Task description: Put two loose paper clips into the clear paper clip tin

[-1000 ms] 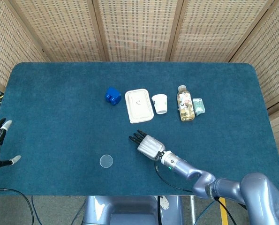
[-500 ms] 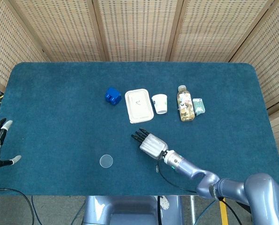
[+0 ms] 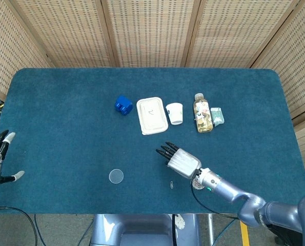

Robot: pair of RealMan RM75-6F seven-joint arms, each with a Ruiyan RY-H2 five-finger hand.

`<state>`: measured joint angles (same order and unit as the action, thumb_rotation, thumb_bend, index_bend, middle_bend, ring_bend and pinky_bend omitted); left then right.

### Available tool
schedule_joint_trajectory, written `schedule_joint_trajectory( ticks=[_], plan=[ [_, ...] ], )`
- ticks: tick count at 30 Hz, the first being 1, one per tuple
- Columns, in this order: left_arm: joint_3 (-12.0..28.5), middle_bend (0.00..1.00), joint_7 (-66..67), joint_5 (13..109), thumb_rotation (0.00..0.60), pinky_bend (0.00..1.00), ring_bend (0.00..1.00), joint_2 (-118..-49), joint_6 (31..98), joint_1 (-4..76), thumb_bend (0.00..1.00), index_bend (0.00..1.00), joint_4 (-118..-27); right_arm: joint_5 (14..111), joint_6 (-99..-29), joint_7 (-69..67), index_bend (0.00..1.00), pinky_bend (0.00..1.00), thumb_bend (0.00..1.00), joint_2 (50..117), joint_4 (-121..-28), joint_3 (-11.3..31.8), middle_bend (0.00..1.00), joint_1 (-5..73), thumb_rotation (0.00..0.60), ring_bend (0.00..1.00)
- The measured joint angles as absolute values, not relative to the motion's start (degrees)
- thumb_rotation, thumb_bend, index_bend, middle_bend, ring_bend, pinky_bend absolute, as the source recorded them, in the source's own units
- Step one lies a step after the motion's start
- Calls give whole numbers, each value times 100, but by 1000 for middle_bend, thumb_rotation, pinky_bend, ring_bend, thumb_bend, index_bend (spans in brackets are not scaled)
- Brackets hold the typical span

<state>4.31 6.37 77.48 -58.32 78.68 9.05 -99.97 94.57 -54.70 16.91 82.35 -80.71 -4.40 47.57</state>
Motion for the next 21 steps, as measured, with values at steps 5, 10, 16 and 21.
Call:
schedule_joint_trajectory(
  ticks=[5, 10, 16, 21],
  plan=[
    [427, 0, 625, 7764, 600, 0, 0, -5825, 7876, 902, 0, 0, -10005, 9815, -5854, 1618, 634, 0, 474, 7782, -8331, -807, 44, 4425, 600, 0],
    [422, 0, 643, 7769, 600, 0, 0, -5833, 7867, 908, 0, 0, -10000, 9944, -5997, 1551, 634, 0, 474, 7643, -8332, -1002, 44, 4199, 600, 0],
    [422, 0, 673, 7759, 600, 0, 0, -5844, 7857, 917, 0, 0, -9999, 10051, -6071, 1500, 634, 0, 474, 7608, -8218, -1074, 44, 4055, 600, 0],
    [420, 0, 696, 7741, 600, 0, 0, -5857, 7837, 924, 0, 0, -9989, 10116, -6097, 1474, 634, 0, 474, 7559, -8192, -1077, 44, 3993, 600, 0]
  ],
)
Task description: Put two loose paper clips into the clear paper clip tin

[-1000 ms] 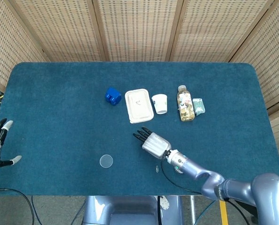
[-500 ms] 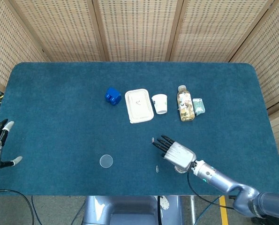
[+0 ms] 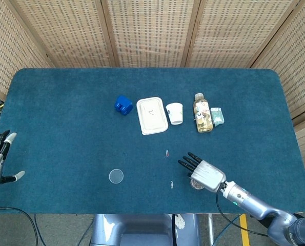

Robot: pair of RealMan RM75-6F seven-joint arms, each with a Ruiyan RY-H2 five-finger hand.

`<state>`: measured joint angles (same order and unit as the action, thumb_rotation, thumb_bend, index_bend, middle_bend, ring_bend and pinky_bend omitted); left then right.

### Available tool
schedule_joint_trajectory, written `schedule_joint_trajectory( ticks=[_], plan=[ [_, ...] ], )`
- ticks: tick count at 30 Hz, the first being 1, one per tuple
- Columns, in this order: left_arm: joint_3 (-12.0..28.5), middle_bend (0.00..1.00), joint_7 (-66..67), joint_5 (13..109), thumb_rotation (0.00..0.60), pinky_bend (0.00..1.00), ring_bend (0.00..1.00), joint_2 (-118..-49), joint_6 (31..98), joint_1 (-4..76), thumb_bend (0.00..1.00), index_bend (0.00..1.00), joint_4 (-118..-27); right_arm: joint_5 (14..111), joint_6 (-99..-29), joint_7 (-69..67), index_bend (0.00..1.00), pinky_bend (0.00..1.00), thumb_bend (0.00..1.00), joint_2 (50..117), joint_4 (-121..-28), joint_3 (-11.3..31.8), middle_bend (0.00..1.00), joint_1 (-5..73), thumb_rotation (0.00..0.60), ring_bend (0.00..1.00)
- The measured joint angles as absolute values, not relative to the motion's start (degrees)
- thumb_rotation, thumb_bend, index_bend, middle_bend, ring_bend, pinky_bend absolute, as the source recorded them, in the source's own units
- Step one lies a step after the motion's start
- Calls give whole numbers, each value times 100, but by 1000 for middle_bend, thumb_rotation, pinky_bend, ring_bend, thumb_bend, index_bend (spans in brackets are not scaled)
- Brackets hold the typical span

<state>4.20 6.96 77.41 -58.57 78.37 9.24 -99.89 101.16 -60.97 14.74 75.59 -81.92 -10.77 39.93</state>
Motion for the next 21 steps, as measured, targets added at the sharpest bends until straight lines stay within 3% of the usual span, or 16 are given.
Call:
schedule_joint_trajectory(
  ticks=[21],
  plan=[
    [417, 0, 731, 7724, 600, 0, 0, -5879, 7829, 933, 0, 0, -9978, 10258, -6025, 1429, 634, 0, 474, 7666, -8138, -1016, 44, 3818, 600, 0]
  ],
)
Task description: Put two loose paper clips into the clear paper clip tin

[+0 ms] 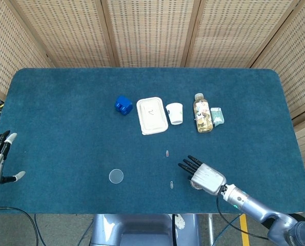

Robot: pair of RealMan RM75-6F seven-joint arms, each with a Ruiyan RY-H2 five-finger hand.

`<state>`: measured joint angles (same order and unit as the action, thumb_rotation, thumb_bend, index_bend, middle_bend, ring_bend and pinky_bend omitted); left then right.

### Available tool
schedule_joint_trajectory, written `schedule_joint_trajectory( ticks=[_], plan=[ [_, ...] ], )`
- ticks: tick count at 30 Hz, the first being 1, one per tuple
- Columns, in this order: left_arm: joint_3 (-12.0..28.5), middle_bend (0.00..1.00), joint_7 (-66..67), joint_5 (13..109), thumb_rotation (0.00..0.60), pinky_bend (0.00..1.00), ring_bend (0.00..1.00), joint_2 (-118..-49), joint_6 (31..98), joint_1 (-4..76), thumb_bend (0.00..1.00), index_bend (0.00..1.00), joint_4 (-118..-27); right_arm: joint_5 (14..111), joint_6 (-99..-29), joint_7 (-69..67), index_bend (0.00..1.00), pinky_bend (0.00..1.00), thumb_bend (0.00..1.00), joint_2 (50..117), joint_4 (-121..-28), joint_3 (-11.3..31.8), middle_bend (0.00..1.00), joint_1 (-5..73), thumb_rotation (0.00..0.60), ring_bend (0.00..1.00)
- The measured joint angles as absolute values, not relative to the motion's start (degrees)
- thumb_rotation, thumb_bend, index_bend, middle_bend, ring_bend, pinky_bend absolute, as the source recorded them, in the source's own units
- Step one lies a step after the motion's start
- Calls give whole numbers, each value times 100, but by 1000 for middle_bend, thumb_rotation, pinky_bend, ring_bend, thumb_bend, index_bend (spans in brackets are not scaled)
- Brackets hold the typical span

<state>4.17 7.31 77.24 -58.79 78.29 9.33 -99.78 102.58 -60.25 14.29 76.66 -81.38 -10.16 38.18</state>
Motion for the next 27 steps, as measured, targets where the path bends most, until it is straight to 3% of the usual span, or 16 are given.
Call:
schedule_joint_trajectory(
  ticks=[5, 12, 27],
  plan=[
    [416, 0, 736, 7711, 600, 0, 0, -5881, 7816, 937, 0, 0, -9973, 10234, -5929, 1443, 632, 0, 474, 7768, -8056, -974, 44, 3821, 600, 0],
    [420, 0, 716, 7703, 600, 0, 0, -5879, 7809, 940, 0, 0, -9962, 10288, -5931, 1342, 443, 0, 334, 7787, -7984, -971, 44, 3808, 600, 0],
    [422, 0, 723, 7697, 600, 0, 0, -5877, 7815, 940, 0, 0, -9982, 10387, -6226, 1368, 440, 0, 316, 7619, -8166, -814, 44, 3765, 600, 0]
  ],
)
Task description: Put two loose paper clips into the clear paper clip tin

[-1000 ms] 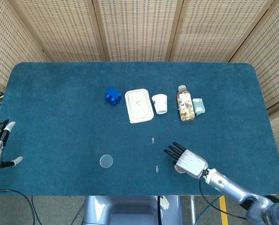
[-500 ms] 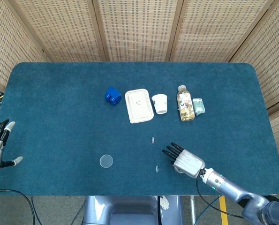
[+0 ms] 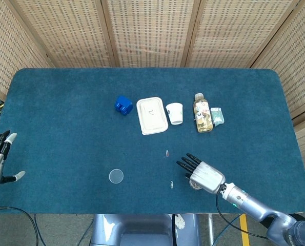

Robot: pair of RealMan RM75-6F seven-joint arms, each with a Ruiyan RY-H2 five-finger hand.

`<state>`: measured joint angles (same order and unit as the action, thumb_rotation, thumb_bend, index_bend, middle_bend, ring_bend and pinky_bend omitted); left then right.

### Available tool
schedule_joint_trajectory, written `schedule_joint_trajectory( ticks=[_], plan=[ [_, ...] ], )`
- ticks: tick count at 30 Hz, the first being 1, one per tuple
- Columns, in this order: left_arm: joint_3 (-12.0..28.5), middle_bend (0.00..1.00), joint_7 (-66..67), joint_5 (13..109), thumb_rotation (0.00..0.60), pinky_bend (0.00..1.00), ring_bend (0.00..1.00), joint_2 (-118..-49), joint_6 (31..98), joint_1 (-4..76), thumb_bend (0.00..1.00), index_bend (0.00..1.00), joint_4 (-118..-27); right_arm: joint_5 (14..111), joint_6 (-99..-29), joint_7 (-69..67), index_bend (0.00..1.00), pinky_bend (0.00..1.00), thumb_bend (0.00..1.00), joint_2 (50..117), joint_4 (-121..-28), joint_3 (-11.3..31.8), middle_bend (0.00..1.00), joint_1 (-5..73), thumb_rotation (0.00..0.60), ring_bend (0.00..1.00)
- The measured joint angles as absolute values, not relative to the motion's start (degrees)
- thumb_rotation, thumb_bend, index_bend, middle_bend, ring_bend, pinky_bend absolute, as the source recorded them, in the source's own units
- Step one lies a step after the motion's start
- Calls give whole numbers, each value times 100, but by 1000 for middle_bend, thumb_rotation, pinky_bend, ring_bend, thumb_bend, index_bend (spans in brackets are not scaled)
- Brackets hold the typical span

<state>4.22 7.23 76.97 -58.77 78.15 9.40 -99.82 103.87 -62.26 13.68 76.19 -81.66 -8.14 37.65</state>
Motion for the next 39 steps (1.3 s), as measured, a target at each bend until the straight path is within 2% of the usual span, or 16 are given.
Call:
schedule_joint_trajectory(
  ticks=[7, 14, 20, 24, 39],
  plan=[
    [425, 0, 701, 7713, 600, 0, 0, -5858, 7824, 939, 0, 0, -9995, 10130, -6220, 1328, 440, 0, 316, 7415, -8586, -317, 45, 3958, 600, 0],
    [439, 0, 696, 7673, 600, 0, 0, -5863, 7820, 941, 0, 0, -9982, 9010, -5192, 1580, 440, 0, 323, 7740, -8582, 408, 49, 4514, 600, 0],
    [488, 0, 667, 7543, 600, 0, 0, -5870, 7758, 966, 0, 0, -9926, 8019, -4359, 1881, 440, 0, 506, 8542, -8051, 830, 49, 5026, 600, 0],
    [512, 0, 657, 7473, 600, 0, 0, -5876, 7691, 997, 0, 0, -9900, 7842, -4143, 2008, 440, 0, 566, 8961, -7660, 881, 49, 5248, 600, 0],
    [517, 0, 688, 7366, 600, 0, 0, -5909, 7583, 1045, 0, 0, -9856, 7562, -4027, 2388, 446, 0, 574, 9700, -6752, 806, 49, 5513, 600, 0]
  ],
)
